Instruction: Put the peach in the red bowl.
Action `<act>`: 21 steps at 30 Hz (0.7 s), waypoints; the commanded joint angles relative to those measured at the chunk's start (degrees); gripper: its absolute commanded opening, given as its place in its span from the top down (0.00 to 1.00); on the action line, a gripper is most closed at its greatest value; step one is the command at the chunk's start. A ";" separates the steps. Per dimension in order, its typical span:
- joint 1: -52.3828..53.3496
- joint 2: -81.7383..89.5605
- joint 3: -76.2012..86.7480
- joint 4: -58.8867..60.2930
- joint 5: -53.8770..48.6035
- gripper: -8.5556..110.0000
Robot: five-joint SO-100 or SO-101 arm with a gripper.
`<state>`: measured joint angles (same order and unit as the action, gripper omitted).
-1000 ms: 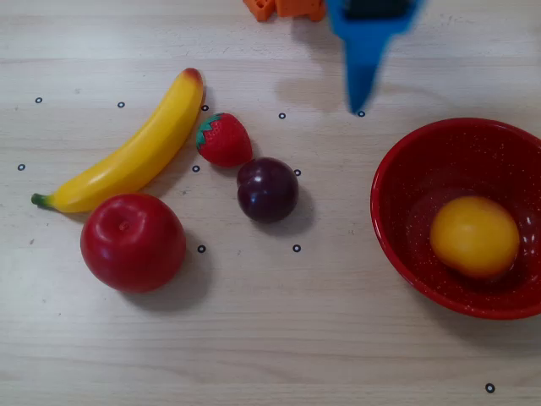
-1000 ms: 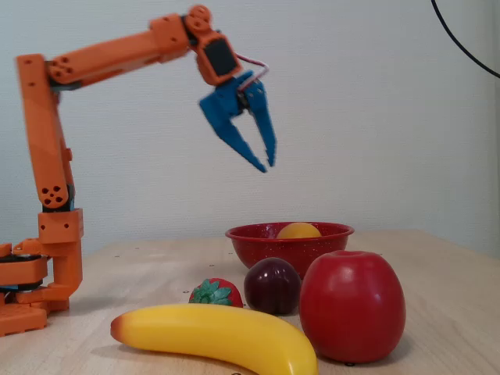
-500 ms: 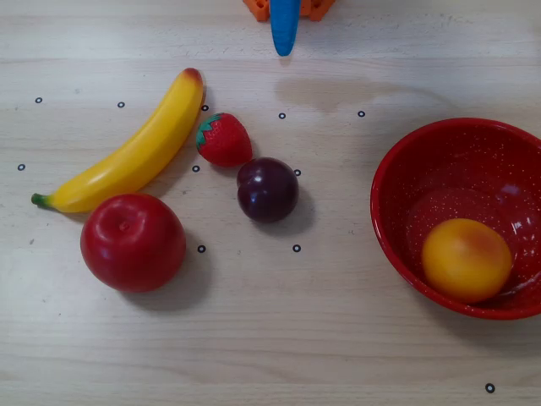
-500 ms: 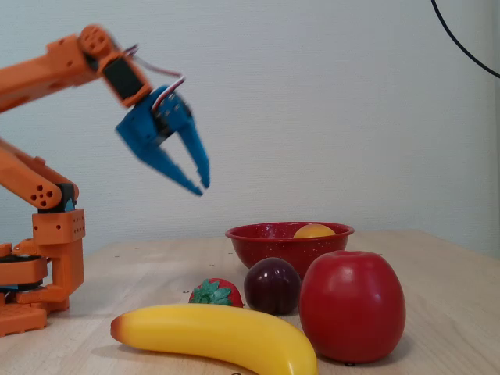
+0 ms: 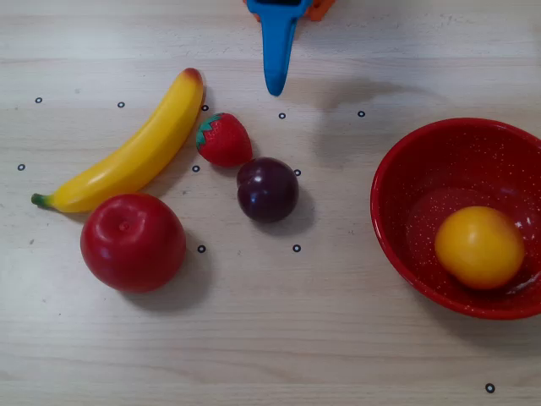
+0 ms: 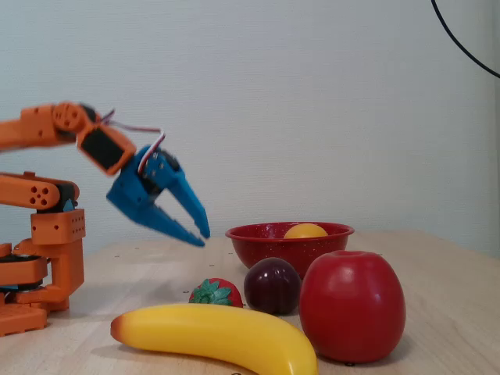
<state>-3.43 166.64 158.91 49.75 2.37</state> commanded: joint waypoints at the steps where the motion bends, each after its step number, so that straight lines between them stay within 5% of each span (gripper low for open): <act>1: -0.18 4.13 0.62 -3.25 1.67 0.93; 12: -2.20 18.19 19.78 -15.64 2.20 0.93; 21: -1.32 18.46 19.78 -2.64 -1.58 0.93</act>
<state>-4.92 184.13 178.24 45.26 1.93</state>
